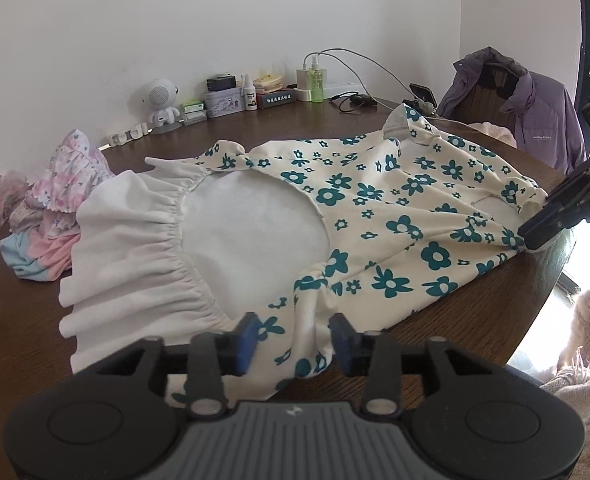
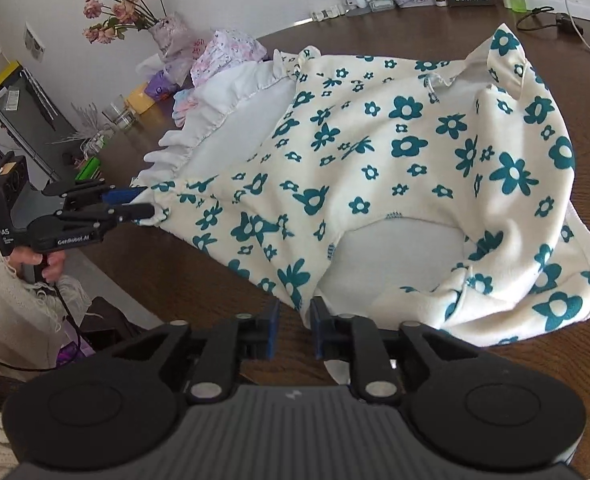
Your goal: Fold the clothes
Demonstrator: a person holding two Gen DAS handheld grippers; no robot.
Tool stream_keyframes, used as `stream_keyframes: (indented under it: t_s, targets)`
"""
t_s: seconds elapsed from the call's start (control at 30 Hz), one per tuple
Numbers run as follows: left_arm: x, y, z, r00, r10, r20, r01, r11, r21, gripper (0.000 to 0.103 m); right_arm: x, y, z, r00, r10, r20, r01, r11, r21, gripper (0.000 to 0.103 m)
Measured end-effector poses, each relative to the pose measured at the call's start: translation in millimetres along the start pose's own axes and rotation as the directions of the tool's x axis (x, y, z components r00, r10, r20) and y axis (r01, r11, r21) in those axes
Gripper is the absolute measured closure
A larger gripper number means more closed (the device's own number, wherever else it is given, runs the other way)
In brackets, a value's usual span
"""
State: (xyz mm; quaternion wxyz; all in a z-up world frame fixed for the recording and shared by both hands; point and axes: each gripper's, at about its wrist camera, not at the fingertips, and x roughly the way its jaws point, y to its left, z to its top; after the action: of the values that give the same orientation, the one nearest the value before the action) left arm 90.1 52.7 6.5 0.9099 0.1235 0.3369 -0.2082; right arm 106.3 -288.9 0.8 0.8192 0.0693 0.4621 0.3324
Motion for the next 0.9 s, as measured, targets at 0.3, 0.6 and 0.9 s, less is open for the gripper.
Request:
stream_keyframes:
  t_s: [0.3, 0.6, 0.9]
  targets:
    - [9.0, -2.5, 2.3, 0.999, -0.002, -0.046, 0.003, 1.000, 0.014, 0.091, 20.4, 13.4, 10.6, 0.999, -0.042, 0.016, 0.043, 0.996, -0.073, 0.100]
    - [-8.4, 19.1, 6.9, 0.996, -0.064, -0.055, 0.065, 0.998, 0.014, 0.092, -3.3, -16.0, 16.3, 0.984, 0.180, -0.001, -0.178, 0.976, 0.122, 0.102]
    - [-5.8, 12.9, -12.7, 0.998, -0.008, -0.063, 0.010, 0.999, 0.044, 0.083, 0.8, -3.1, 0.5, 0.995, 0.091, -0.039, -0.090, 0.995, 0.048, 0.091]
